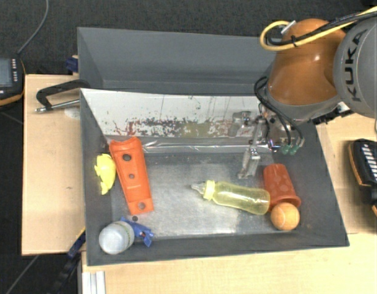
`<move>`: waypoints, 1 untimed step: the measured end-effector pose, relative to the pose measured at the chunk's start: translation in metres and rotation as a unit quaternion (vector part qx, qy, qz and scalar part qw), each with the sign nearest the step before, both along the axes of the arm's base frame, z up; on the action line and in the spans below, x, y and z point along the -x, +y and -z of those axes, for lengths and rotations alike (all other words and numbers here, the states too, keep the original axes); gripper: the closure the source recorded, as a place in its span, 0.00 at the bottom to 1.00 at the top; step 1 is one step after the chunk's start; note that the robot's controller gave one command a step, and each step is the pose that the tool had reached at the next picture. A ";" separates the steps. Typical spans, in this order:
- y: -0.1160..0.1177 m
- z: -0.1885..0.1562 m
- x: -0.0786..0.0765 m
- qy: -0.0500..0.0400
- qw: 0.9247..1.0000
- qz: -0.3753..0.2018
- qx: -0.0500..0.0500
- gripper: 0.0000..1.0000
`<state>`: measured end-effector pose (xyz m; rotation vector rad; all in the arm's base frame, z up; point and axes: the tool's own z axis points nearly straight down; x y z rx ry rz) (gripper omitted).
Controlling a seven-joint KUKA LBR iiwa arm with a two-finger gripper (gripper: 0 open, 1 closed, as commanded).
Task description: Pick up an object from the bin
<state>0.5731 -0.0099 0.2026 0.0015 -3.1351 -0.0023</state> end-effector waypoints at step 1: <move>0.000 -0.005 -0.002 -0.004 1.000 0.000 0.000 0.00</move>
Offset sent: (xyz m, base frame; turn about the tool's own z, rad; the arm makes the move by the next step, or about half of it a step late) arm -0.0671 0.0024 -0.0885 0.1267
